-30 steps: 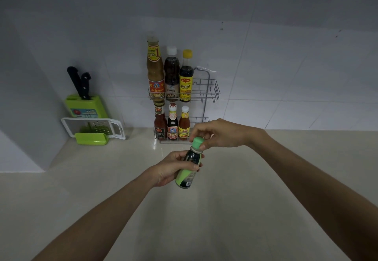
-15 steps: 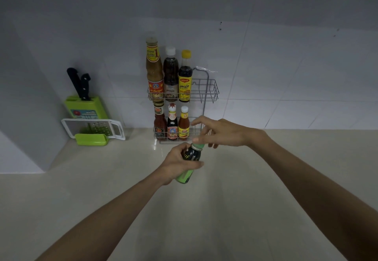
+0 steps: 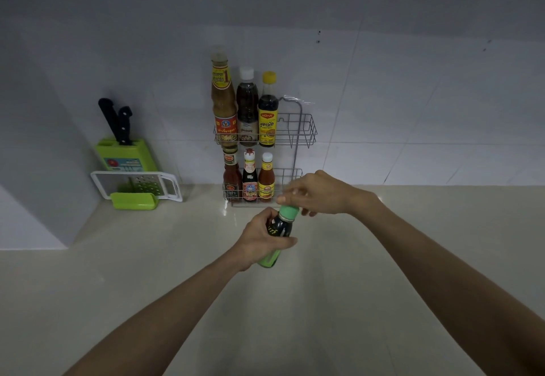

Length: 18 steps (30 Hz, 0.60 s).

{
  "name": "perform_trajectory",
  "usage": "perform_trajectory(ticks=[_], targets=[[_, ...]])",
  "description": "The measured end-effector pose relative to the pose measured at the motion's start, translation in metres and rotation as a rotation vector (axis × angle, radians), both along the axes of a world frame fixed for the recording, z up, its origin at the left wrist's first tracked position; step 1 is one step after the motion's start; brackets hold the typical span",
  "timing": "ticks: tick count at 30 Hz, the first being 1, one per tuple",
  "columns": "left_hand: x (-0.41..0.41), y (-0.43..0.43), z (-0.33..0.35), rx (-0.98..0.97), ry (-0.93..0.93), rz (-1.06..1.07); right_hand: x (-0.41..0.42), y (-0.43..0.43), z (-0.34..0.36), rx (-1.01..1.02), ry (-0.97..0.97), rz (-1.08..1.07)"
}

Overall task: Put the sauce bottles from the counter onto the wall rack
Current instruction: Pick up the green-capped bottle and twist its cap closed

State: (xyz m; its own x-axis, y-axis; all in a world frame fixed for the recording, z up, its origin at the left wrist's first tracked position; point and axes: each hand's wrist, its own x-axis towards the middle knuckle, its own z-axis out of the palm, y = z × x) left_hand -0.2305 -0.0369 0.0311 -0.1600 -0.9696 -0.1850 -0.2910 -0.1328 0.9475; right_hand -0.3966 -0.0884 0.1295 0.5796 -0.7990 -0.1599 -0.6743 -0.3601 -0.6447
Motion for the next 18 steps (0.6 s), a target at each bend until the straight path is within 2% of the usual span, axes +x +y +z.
perform_trajectory(ticks=[3,7,12,15,18], targets=[[0.0,-0.002,0.0,-0.021,0.004,0.022,-0.003,0.001,0.0,0.052,-0.06,0.104],[-0.002,-0.001,-0.001,-0.014,0.012,-0.031,-0.001,0.004,-0.003,-0.052,0.007,0.005],[-0.006,0.003,0.006,-0.066,-0.054,0.08,0.0,0.005,-0.009,-0.054,-0.05,0.11],[-0.012,0.007,0.005,-0.15,-0.142,0.161,0.004,0.003,-0.016,-0.042,-0.109,0.064],[-0.018,0.008,0.003,-0.142,-0.121,0.232,0.006,0.001,-0.02,0.007,-0.202,-0.009]])
